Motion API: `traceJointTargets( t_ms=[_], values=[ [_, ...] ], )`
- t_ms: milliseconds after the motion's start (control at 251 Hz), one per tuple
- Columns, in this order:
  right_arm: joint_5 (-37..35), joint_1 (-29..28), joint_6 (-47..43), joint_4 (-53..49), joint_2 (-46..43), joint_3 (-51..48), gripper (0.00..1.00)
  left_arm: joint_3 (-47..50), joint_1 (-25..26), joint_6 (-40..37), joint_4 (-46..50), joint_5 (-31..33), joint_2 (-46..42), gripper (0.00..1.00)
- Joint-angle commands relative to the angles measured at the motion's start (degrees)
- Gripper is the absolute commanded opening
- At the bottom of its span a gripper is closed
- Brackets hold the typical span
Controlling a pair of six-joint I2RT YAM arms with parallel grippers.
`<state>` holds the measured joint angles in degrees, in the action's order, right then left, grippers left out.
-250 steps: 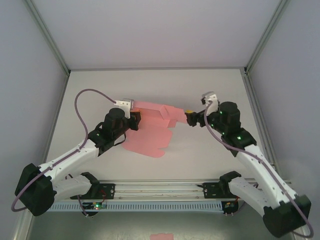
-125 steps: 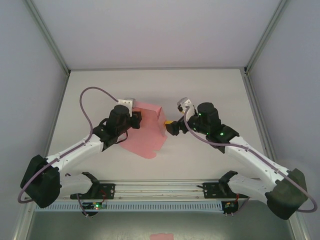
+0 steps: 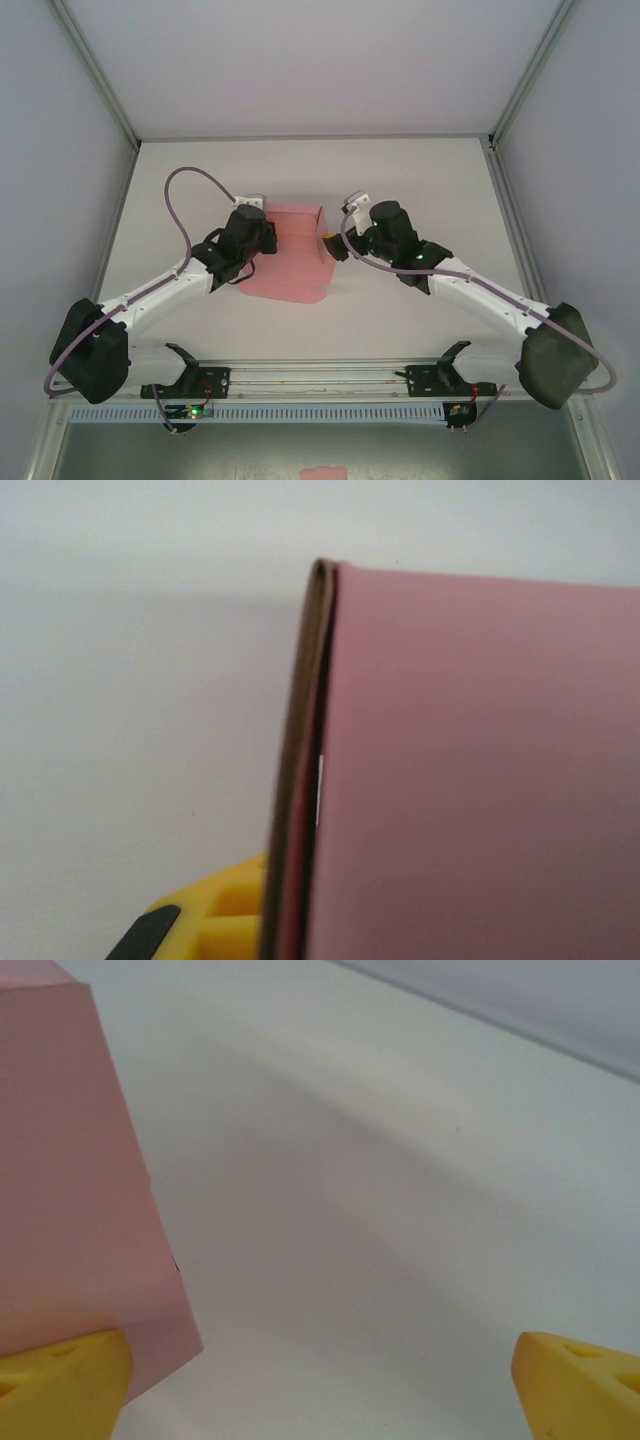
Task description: Assemble paper box
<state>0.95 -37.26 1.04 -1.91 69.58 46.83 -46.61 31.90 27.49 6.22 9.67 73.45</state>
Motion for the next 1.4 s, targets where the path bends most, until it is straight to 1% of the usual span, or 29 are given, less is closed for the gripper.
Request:
traceJointTargets(
  t_ms=[0,116,208,247,291,355,495,682,750,866,986,1002,1006,1074,1165,1213,1233,1277,1325,1397],
  values=[
    [10.0,0.3,-0.7,0.9,-4.8,-0.3,0.93,-1.3,0.8,0.7,0.2,1.5,0.1,0.0],
    [21.8,2.5,0.9,-0.1,-6.8,-0.3,0.87,-0.8,0.8,0.1,-1.5,-0.6,-0.1,0.0],
    [25.8,3.2,0.9,-0.8,-7.1,0.1,0.84,-0.8,0.8,-0.8,-2.1,-2.4,-0.5,0.0],
    [25.7,3.2,0.4,-1.5,-6.7,0.6,0.84,-0.5,0.8,-1.2,-2.8,-3.8,-0.8,0.0],
    [26.0,3.3,0.0,-2.0,-5.9,1.2,0.8,-0.3,0.8,-1.6,-3.8,-5.4,-1.3,0.0],
    [26.2,3.5,-0.4,-2.4,-4.4,2.1,0.8,0.1,0.8,-1.9,-5.1,-7.3,-2.0,0.0],
    [29.2,3.7,-2.1,-3.0,-0.4,3.9,0.79,-0.1,0.8,-1.7,-4.9,-8.7,-2.9,0.0],
    [26.2,2.9,-2.5,-1.9,3.8,6.1,0.79,-0.7,0.8,-1.4,-4.5,-10.6,-3.3,0.0],
    [23.4,1.5,-3.3,-2.1,5.1,7.0,0.79,-1.0,0.8,-1.1,-4.4,-10.5,-3.1,0.0],
    [15.2,-1.2,-5.1,-3.2,7.4,8.6,0.78,-1.5,0.9,-0.7,-4.3,-10.9,-3.0,0.0],
    [10.4,-1.7,-3.1,-3.6,9.7,9.9,0.74,-2.3,0.9,-0.7,-3.7,-11.3,-3.1,0.0],
    [9.2,-1.8,-2.8,-3.7,9.8,10.1,0.73,-2.3,0.9,-0.7,-3.6,-11.3,-3.1,0.0],
    [8.8,-1.8,-2.7,-3.7,9.9,10.1,0.74,-2.3,0.8,-0.7,-3.6,-11.3,-3.1,0.0],
    [0.8,-2.8,-1.6,-3.9,10.0,10.2,0.69,-2.7,0.8,-0.3,-2.7,-10.1,-3.5,0.0],
    [-11.3,-4.0,0.4,-4.8,10.0,10.3,0.52,-2.8,0.9,0.4,-1.5,-8.5,-4.0,0.0],
    [-15.6,-4.3,1.3,-5.6,10.0,10.5,0.36,-2.6,1.0,0.5,-1.5,-8.0,-4.3,0.0],
    [-16.3,-4.3,1.4,-5.9,10.1,10.5,0.32,-2.5,0.9,0.7,-1.4,-7.9,-4.5,0.0],
    [-17.7,-4.3,1.4,-6.3,10.3,10.7,0.29,-2.5,1.0,0.6,-1.6,-8.3,-4.6,0.0],
    [-17.5,-4.1,1.5,-6.3,10.7,10.7,0.22,-2.4,1.0,0.8,-1.8,-8.8,-4.6,0.0],
    [-13.8,-4.1,0.9,-5.9,11.8,11.1,0.24,-2.2,1.0,0.7,-3.2,-10.1,-4.3,0.0]
  ],
)
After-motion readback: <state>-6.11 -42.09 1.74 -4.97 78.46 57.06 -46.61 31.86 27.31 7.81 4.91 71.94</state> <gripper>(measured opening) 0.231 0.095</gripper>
